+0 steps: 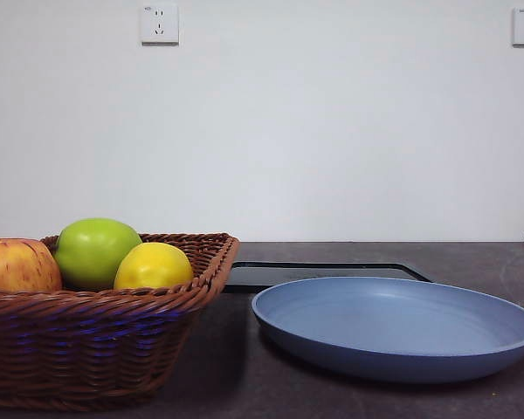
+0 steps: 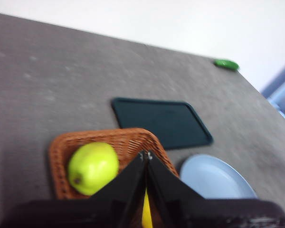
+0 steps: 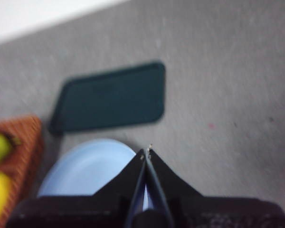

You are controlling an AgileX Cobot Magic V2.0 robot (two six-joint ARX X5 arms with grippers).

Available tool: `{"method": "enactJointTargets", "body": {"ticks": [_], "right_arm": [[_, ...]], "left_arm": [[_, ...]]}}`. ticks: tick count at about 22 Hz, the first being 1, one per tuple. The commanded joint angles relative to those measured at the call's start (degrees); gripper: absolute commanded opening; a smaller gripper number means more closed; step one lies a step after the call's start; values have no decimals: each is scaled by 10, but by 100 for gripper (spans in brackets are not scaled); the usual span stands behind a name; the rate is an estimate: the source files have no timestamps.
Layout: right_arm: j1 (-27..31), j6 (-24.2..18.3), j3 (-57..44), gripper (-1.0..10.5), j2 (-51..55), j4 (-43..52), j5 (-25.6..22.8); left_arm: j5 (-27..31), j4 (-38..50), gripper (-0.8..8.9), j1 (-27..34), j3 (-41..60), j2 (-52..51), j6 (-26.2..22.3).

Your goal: Take the lemon from the basket,put the lemon in the plate,hand out the plate

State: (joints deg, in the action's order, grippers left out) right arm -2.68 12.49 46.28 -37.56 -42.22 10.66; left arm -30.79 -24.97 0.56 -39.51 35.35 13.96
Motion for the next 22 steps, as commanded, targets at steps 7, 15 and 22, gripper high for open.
{"method": "enactJointTargets", "body": {"ticks": [7, 15, 22], "right_arm": [[-6, -79, 31, 193, -228, -78, 104], [-51, -55, 31, 271, -412, 12, 104], [-62, -53, 31, 255, -503, 52, 106]], "left_arm": [[-64, -55, 6, -45, -82, 97, -37], [-64, -56, 6, -77, -82, 100, -37], [-49, -73, 307, -78, -82, 100, -34]]}}
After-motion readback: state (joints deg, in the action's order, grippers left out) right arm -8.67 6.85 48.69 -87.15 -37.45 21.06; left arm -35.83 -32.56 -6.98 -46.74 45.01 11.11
